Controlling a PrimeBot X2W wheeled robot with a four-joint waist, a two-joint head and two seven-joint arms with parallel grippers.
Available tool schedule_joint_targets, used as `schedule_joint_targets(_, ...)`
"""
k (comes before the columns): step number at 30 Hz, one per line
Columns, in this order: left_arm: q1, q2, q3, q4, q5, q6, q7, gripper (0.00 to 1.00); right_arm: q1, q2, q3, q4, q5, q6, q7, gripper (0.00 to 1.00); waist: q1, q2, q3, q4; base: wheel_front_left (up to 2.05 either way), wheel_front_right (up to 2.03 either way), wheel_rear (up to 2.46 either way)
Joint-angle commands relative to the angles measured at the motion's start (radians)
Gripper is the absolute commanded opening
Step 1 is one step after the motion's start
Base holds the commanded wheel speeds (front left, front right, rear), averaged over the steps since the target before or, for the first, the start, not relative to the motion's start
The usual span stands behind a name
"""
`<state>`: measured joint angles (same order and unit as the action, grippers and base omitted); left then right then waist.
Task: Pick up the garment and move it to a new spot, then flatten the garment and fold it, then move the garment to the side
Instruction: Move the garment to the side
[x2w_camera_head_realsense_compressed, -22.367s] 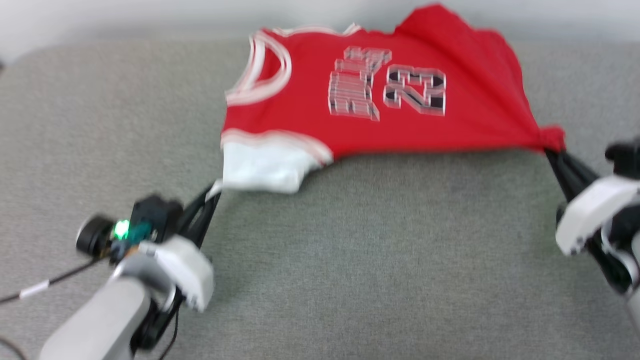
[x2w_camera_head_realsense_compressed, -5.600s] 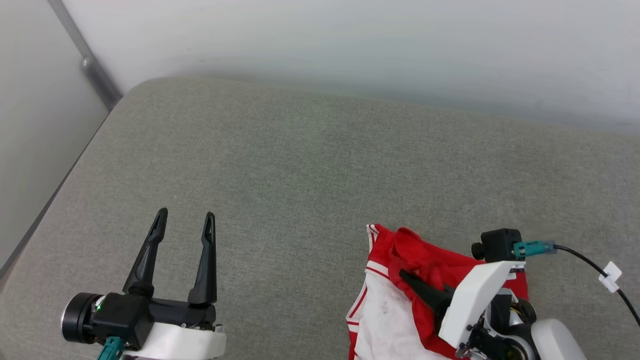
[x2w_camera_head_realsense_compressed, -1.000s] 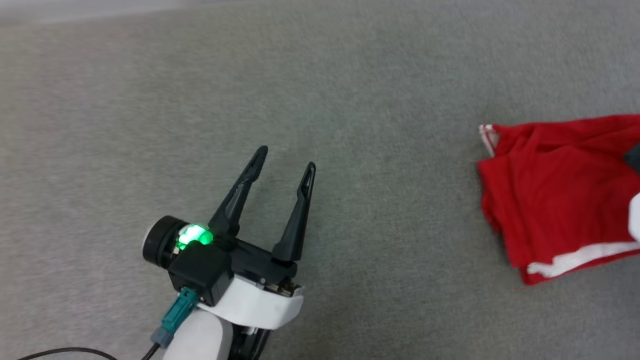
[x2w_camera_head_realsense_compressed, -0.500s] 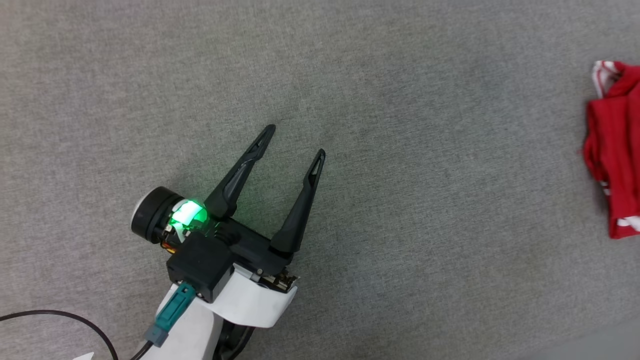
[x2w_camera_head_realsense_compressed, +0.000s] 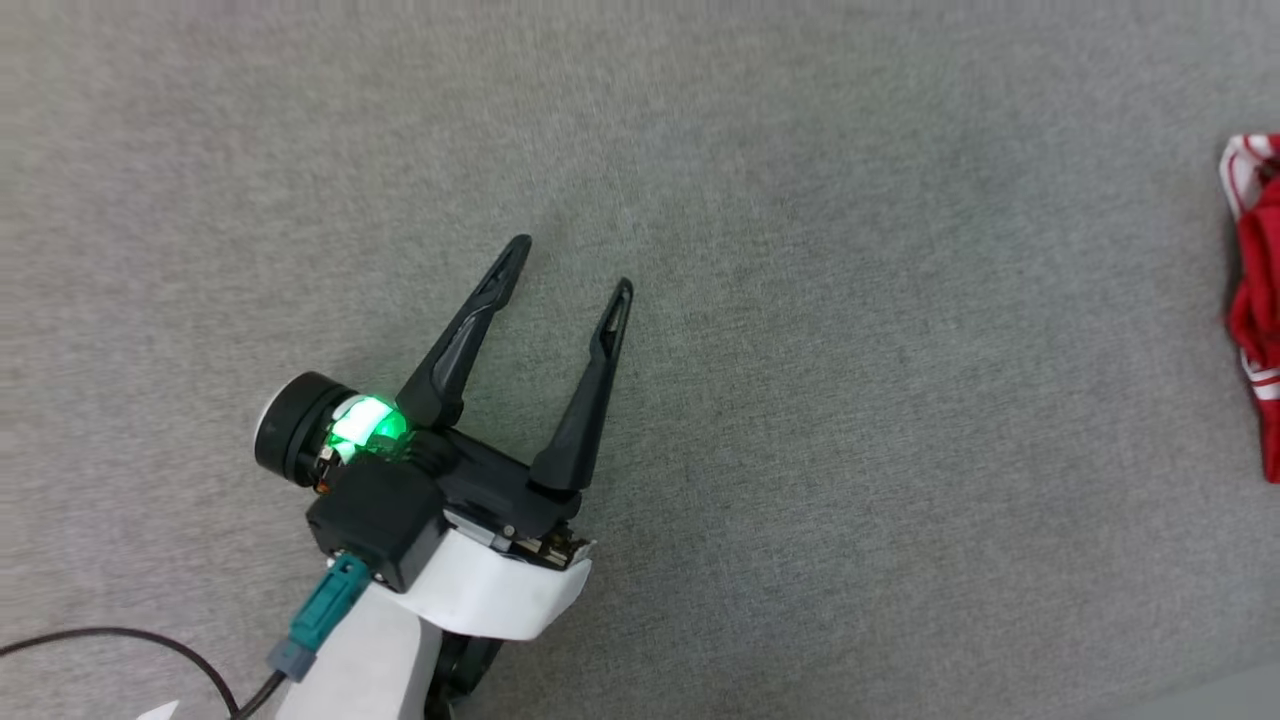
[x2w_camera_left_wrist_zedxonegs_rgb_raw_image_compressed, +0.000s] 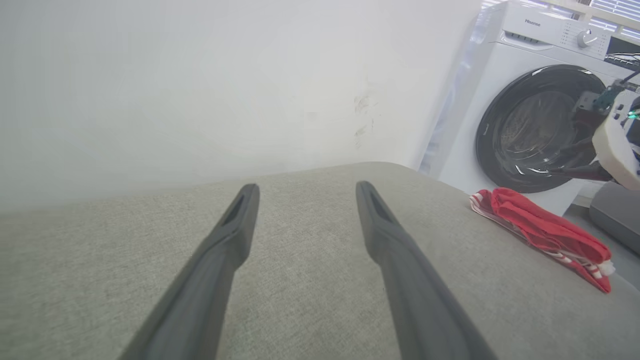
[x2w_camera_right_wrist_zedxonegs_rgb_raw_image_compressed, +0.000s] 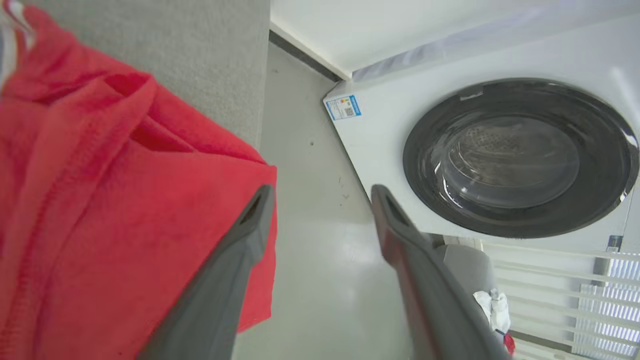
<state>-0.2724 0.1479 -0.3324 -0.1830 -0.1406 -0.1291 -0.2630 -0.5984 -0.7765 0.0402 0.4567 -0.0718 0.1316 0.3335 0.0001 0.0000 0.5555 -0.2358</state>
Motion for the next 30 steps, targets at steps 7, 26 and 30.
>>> schedule_joint_targets(7, 0.059, -0.025, 0.062, 0.026, -0.028, -0.001, -0.002, 1.0, 0.005, 0.148, -0.083, -0.13, 0.06, -0.002, -0.104, 1.0, -0.0001, 0.0, -0.184, 0.052, 0.0, 0.0, 0.0)
schedule_joint_targets(26, 0.271, -0.072, 0.259, 0.103, -0.029, -0.001, -0.002, 1.0, 0.435, 0.58, -0.126, -0.517, 0.225, -0.002, -0.448, 1.0, -0.0001, 0.0, -0.494, 0.19, 0.0, 0.0, 0.0)
schedule_joint_targets(30, 0.307, -0.08, 0.262, 0.125, -0.019, -0.001, -0.002, 1.0, 0.531, 0.641, -0.143, -0.534, 0.238, -0.001, -0.486, 1.0, -0.0001, 0.0, -0.531, 0.217, 0.0, 0.0, 0.0)
